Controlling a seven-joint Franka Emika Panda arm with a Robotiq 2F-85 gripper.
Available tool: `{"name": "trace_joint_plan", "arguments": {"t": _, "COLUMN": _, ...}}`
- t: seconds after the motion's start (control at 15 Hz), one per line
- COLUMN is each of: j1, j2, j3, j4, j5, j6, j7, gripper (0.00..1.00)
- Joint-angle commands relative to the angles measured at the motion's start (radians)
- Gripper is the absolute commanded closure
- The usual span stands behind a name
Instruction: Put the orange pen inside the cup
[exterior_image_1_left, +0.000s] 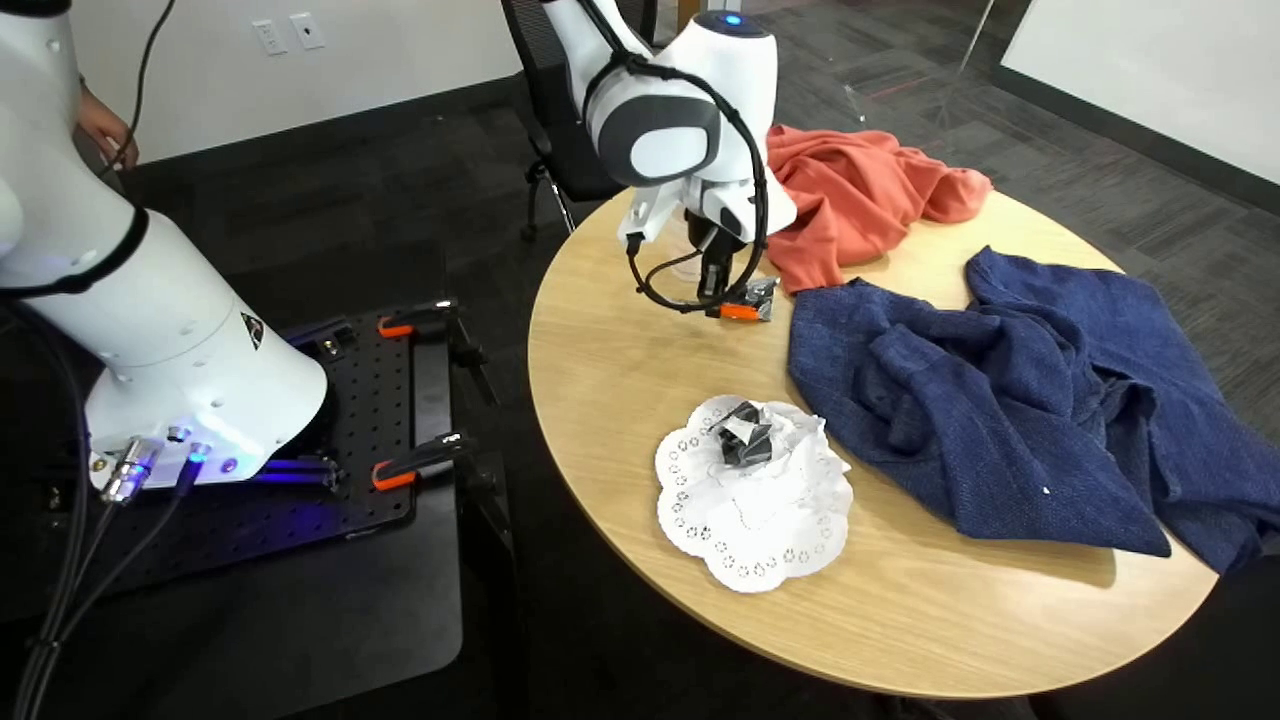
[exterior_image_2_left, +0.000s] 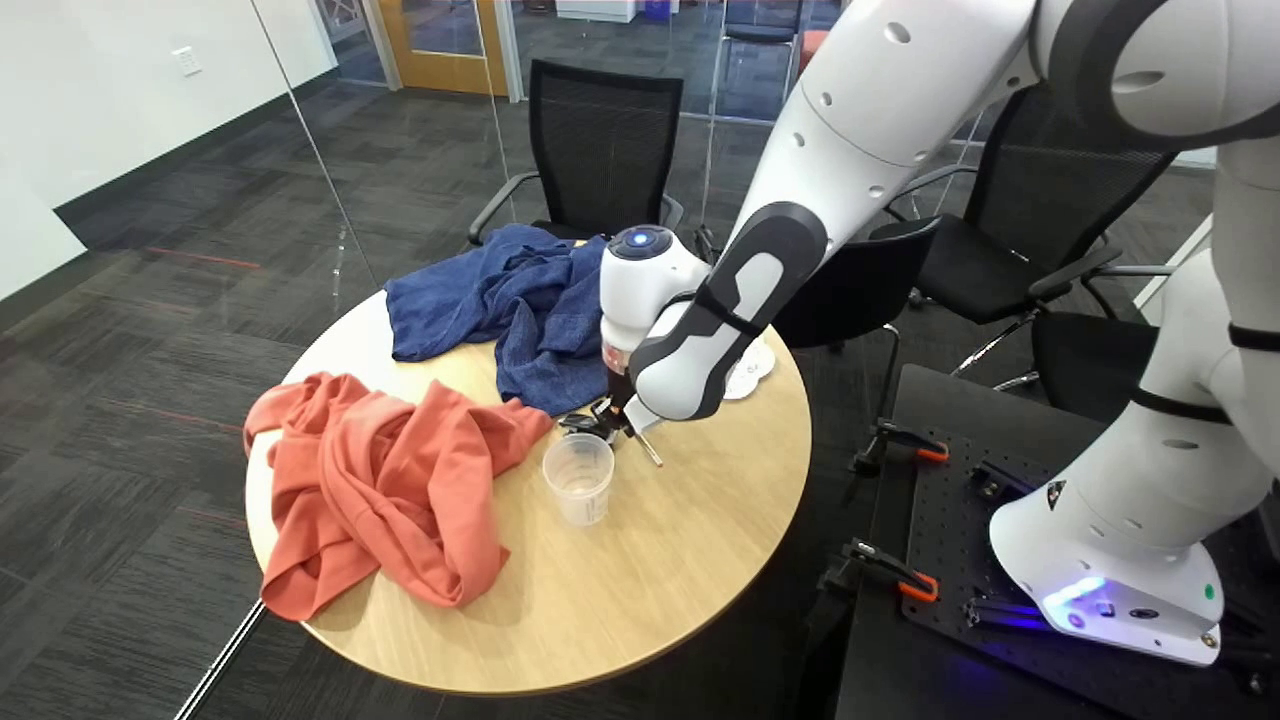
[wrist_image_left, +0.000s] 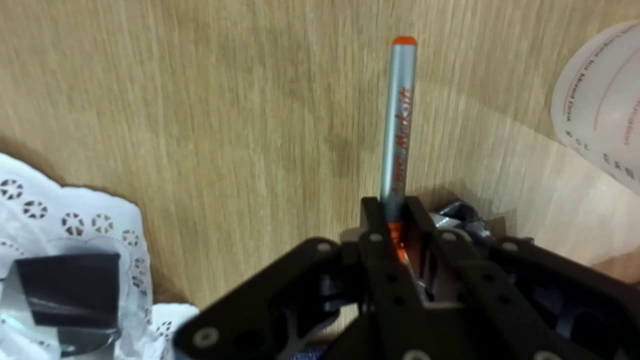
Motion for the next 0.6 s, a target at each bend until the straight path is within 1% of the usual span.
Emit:
{"name": "trace_joint_plan", "arguments": {"t": 0.0, "j1": 0.047, "j2": -0.154, "j3": -0.052, "j4": -0.1, "j5": -0.041, "j6": -0.041, "j7": 0.015, "gripper": 0.96}}
{"name": "trace_joint_plan", "arguments": {"t": 0.2, "j1": 0.068, "j2": -0.238, "j3": -0.082, "j4": -0.135, "j5": -0.104, "j6": -0.074, "j7": 0.028, "gripper": 0.96}}
{"name": "trace_joint_plan", "arguments": {"t": 0.33, "j1": 0.074, "j2": -0.298, "j3": -0.088, "j4": -0.154, "j5": -0.163, "j6": -0.102, "j7": 0.037, "gripper": 0.96}}
{"name": "trace_joint_plan", "arguments": {"t": 0.53, "j1": 0.058, "j2": -0.382, "j3": -0.072, "j4": -0.174, "j5": -0.25, "j6": -0.147, "j7": 0.062, "gripper": 0.96}}
